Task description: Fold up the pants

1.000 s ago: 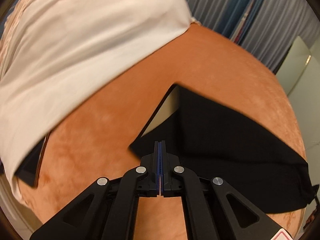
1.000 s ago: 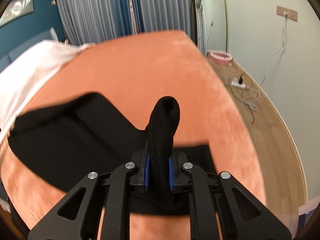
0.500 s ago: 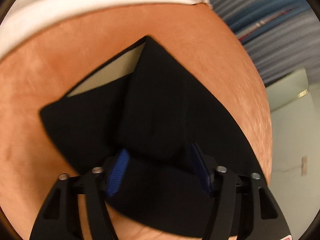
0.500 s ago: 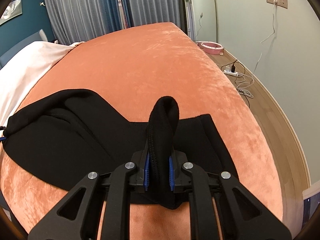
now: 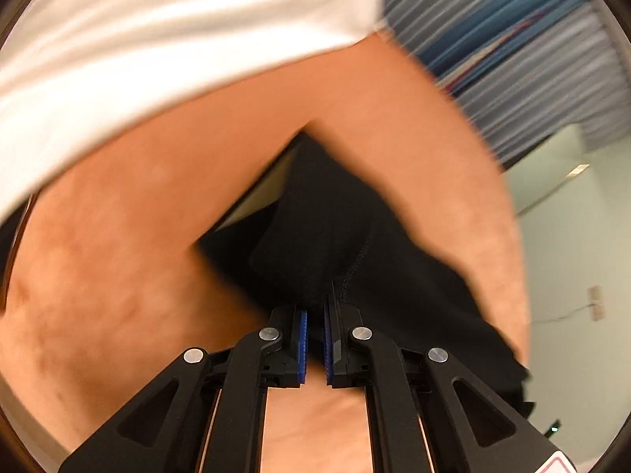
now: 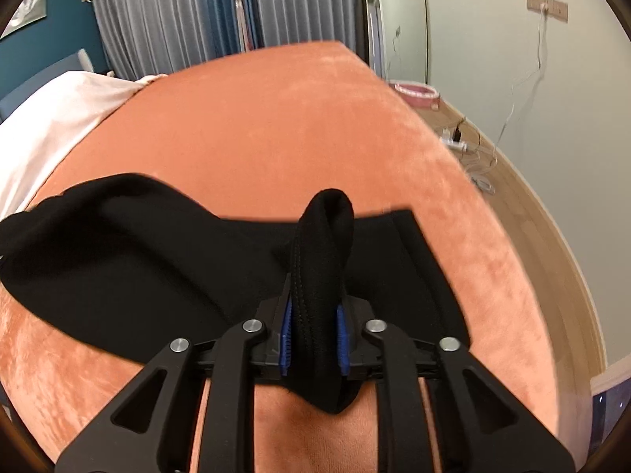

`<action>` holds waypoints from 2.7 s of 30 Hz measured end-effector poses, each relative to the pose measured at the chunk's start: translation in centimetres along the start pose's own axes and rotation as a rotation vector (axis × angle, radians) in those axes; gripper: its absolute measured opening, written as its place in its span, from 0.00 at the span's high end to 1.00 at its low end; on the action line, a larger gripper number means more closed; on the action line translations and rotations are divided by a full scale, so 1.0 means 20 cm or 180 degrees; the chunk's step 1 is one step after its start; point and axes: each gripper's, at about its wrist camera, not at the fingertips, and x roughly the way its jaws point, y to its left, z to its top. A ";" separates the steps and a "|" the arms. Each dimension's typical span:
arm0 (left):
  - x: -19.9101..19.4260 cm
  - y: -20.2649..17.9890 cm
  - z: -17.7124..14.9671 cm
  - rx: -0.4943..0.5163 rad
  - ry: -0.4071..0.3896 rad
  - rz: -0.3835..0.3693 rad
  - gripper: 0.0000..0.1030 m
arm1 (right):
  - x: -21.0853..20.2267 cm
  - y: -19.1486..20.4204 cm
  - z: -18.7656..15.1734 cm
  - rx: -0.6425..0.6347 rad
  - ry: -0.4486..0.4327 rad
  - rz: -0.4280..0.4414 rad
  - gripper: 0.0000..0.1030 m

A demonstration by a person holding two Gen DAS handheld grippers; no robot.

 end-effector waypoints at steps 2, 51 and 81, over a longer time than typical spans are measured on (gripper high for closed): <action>0.17 0.09 -0.05 -0.0135 0.0234 0.0236 0.94 | -0.02 -0.02 -0.02 0.0088 -0.0020 -0.0051 0.61; -0.04 -0.80 -0.84 0.0691 0.0032 -0.0022 0.73 | -0.11 -0.10 0.22 0.0182 0.0055 0.0333 0.46; -0.14 -0.92 -1.08 0.0766 0.0048 -0.0225 0.73 | -0.06 -0.40 -0.09 0.2180 0.1157 0.1635 0.54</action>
